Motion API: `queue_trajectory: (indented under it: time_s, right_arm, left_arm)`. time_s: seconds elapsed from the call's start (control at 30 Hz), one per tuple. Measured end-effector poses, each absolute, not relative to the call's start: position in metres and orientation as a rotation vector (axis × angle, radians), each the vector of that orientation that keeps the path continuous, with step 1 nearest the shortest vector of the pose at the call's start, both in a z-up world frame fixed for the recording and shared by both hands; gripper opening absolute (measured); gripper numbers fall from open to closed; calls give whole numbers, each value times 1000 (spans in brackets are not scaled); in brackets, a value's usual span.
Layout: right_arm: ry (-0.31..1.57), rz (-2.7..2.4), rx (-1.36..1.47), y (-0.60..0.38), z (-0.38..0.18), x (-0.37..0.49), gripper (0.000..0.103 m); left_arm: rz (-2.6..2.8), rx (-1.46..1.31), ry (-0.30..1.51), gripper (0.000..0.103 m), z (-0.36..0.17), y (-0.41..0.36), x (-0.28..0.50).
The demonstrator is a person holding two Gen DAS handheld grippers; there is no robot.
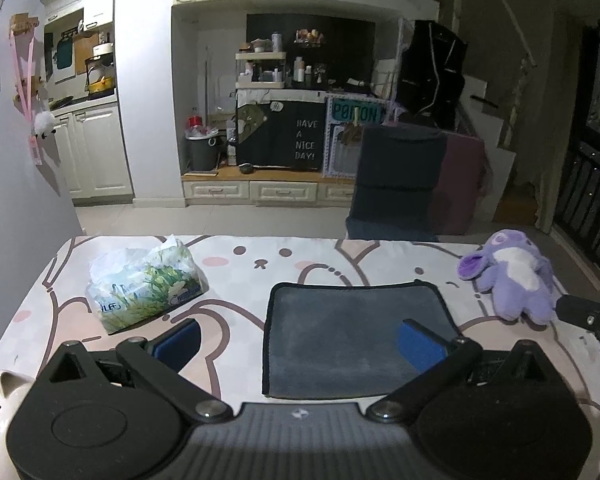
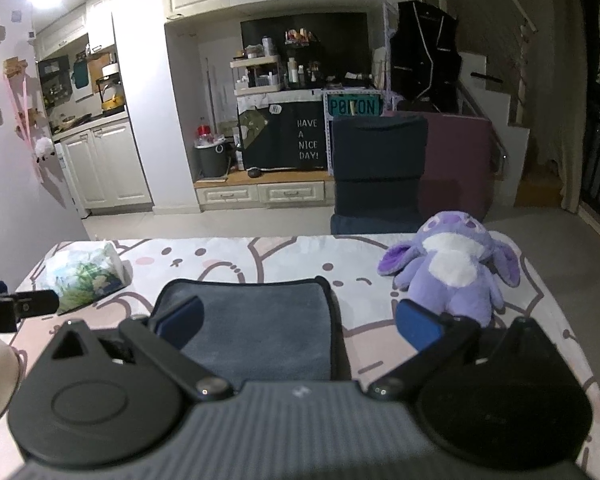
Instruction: Fold towel
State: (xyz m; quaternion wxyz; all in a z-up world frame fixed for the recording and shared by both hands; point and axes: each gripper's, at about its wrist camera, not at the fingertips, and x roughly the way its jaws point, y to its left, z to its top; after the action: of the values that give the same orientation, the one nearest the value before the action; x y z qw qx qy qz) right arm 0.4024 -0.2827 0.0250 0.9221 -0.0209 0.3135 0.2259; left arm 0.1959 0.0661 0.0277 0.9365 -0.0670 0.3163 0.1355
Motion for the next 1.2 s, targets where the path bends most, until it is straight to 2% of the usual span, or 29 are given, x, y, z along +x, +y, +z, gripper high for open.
queue_trajectory:
  time_s: [0.6, 1.2]
  right_arm:
    - [576, 532, -12, -312, 56, 335, 103]
    - [563, 557, -35, -339, 46, 264, 103]
  left_arm:
    - [225, -75, 531, 103, 54, 37, 127]
    - [122, -2, 516, 103, 28, 17, 61]
